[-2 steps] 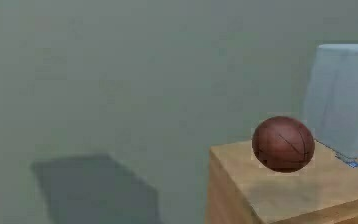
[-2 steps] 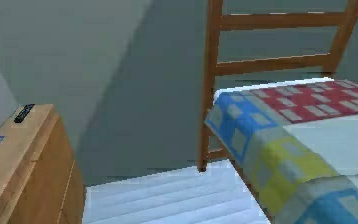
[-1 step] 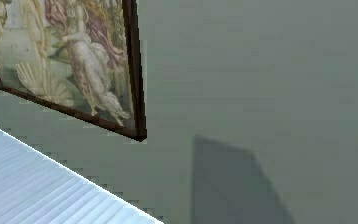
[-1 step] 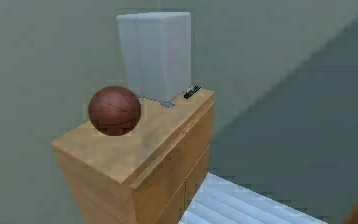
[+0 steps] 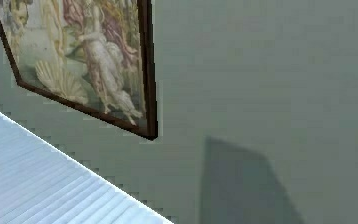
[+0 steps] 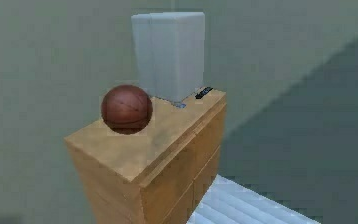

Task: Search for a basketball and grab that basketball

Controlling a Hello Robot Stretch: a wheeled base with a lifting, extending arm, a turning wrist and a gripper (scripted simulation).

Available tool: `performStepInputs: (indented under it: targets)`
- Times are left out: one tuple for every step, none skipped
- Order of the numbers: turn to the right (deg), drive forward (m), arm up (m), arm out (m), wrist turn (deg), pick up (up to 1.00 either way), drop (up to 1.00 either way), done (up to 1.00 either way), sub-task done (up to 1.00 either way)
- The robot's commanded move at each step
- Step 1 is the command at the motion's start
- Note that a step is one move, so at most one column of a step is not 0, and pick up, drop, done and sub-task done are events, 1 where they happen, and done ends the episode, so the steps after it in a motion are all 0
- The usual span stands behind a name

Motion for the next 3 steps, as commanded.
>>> performStepInputs:
  targets:
    - [0.0,0.25,0.0,0.0,0.0,0.0,0.0,0.0,0.0]
    - [0.0,0.0,0.5,0.0,0.0,0.0,0.0,0.0,0.0]
    - [0.0,0.0,0.38,0.0,0.0,0.0,0.0,0.0,0.0]
